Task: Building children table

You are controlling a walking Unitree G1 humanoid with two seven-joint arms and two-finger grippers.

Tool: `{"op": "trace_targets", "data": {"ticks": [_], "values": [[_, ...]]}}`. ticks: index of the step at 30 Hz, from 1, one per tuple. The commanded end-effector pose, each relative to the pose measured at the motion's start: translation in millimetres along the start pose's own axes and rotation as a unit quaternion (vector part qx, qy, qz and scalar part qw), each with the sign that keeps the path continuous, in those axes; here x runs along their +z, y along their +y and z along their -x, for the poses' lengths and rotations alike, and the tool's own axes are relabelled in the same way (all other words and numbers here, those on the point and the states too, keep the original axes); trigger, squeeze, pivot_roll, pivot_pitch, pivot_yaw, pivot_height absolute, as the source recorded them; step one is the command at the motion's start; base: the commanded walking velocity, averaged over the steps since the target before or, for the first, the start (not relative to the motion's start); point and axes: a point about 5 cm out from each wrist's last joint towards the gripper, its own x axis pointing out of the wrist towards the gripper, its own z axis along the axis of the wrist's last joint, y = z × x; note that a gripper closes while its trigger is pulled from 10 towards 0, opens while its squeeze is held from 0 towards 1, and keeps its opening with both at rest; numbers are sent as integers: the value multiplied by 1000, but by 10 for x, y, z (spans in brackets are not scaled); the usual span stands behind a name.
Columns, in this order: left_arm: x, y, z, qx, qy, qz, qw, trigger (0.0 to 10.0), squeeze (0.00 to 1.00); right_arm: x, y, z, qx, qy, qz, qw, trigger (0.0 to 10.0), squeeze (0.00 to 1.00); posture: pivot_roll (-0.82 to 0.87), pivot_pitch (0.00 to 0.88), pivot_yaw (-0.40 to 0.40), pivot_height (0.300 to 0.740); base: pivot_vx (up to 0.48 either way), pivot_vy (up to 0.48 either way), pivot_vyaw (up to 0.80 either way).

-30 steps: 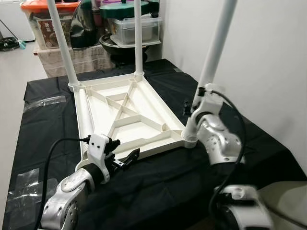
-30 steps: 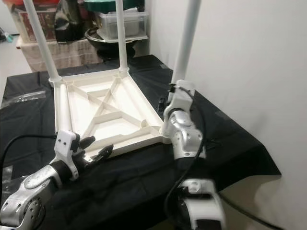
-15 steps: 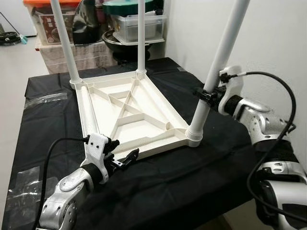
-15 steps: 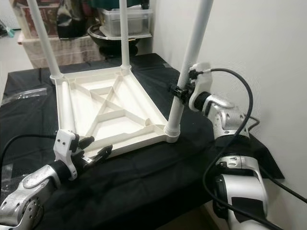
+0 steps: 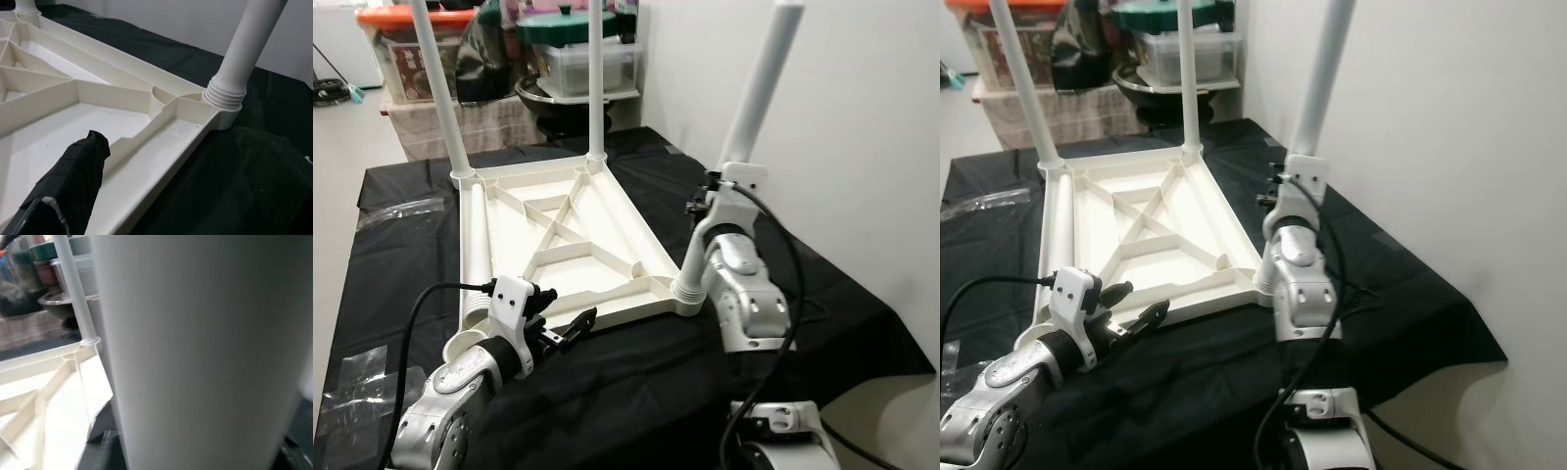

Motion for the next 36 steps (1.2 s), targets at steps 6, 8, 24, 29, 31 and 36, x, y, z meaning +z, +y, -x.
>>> {"op": "trace_targets", "data": {"ticks": [6,8,24,29,31,36], "values": [[-38,-13,3,-2,8,-4,1000,10000,0,190,-440,-278,40,6,-15,999,10000,1000,71,0,-59,740,0,0,0],[-42,-15,5,-2,8,-3,1000,10000,0,299,-493,-318,93,-4,-16,995,10000,0,71,0,-59,740,0,0,0],[-34,2,26,-2,10,-5,1000,10000,0,211,-752,-380,205,46,45,977,0,0,82,0,-54,740,0,0,0],[-31,-14,13,-11,14,-6,1000,10000,0,-378,-469,-249,-75,97,-34,992,0,0,84,0,-43,740,0,0,0],[-24,-7,10,-10,14,-7,1000,10000,0,-450,-386,-173,-98,107,-44,988,0,0,84,0,-43,740,0,0,0],[-28,-3,16,-12,16,-6,1000,10000,0,-483,-2,-3,-70,126,-51,988,4431,0,79,0,-45,740,0,0,0]]}}
